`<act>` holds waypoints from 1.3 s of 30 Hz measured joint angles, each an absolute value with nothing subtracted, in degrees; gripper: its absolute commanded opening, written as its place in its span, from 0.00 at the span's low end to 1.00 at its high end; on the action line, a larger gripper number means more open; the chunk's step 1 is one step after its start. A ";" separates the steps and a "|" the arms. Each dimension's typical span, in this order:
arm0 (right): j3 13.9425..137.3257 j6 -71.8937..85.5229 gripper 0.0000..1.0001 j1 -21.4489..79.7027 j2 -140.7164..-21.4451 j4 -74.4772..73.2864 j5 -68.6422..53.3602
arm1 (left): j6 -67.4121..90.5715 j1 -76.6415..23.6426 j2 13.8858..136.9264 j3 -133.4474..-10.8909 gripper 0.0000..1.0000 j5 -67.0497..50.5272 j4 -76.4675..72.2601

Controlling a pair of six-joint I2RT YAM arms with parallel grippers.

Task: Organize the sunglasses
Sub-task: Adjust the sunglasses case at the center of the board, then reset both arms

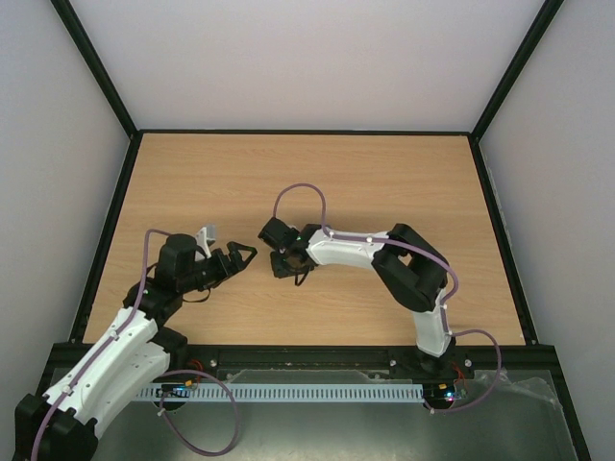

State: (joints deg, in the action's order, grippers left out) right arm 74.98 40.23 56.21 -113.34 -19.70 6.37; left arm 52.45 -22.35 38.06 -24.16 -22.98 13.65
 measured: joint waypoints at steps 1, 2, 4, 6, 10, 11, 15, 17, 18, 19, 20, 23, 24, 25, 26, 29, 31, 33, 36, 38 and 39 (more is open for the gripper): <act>75.68 40.29 0.32 56.23 -113.84 -19.86 6.59 | 52.27 -22.02 38.13 -24.16 0.99 -23.20 13.65; 76.64 40.29 0.33 56.18 -114.48 -20.32 7.03 | 52.10 -21.69 38.24 -24.16 0.99 -23.49 13.63; 78.56 40.29 0.33 56.07 -115.79 -21.26 7.88 | 51.90 -21.15 38.63 -24.16 0.99 -23.94 13.63; 80.79 40.23 0.33 55.99 -117.27 -22.13 8.99 | 51.81 -20.73 39.13 -24.16 0.99 -24.34 13.56; 82.61 39.88 0.33 55.37 -118.54 -22.68 9.85 | 51.77 -20.53 39.90 -24.16 0.99 -24.86 13.10; 82.94 39.77 0.33 55.05 -118.74 -22.79 9.98 | 51.77 -20.51 40.07 -24.16 0.99 -25.02 12.95; 83.09 38.72 0.37 53.89 -118.83 -22.90 10.15 | 51.75 -20.32 40.36 -24.16 0.99 -25.10 12.64; 82.67 38.13 0.42 53.82 -118.39 -22.59 9.91 | 51.57 -20.27 40.53 -24.18 0.99 -24.99 12.64; 81.14 37.47 0.46 53.80 -117.16 -21.78 9.56 | 51.40 -20.25 40.64 -24.27 0.99 -24.82 12.75; 79.70 37.15 0.53 53.82 -115.66 -21.65 9.45 | 51.09 -20.23 40.86 -24.45 0.99 -24.25 12.99; 77.23 36.62 0.63 53.93 -113.08 -21.08 9.13 | 50.61 -20.21 41.04 -24.75 0.99 -23.44 13.45; 68.71 35.70 0.99 54.41 -101.14 -20.08 8.23 | 49.52 -20.18 41.34 -26.04 0.99 -20.69 15.20; 66.26 35.55 0.99 54.41 -96.53 -19.90 8.43 | 49.21 -20.14 41.30 -26.35 0.99 -19.81 15.42; 63.83 35.20 0.99 54.41 -91.29 -19.59 8.67 | 48.99 -20.10 41.23 -26.44 0.99 -19.11 15.33; 61.76 35.07 0.99 54.22 -86.21 -19.33 9.02 | 48.80 -19.94 41.17 -26.44 0.99 -18.37 15.31; 55.96 35.00 0.99 50.83 -73.97 -17.69 10.09 | 47.66 -19.77 41.36 -26.48 0.99 -15.79 14.76; 51.35 34.87 0.99 45.74 -67.66 -17.08 12.08 | 46.50 -19.62 42.17 -27.49 0.99 -12.47 14.72; 46.85 34.24 0.98 39.51 -63.24 -16.56 14.22 | 44.77 -19.55 43.51 -29.28 0.99 -7.99 14.11; 40.95 31.73 0.98 31.09 -59.24 -14.35 16.99 | 40.47 -19.40 44.95 -30.57 0.99 -2.07 10.04; 38.06 29.93 0.98 27.66 -57.95 -11.99 19.14 | 37.10 -19.31 45.52 -30.33 0.99 2.26 6.46; 36.51 28.99 0.98 25.78 -57.47 -10.31 19.92 | 35.33 -19.31 45.74 -29.82 0.99 4.54 4.10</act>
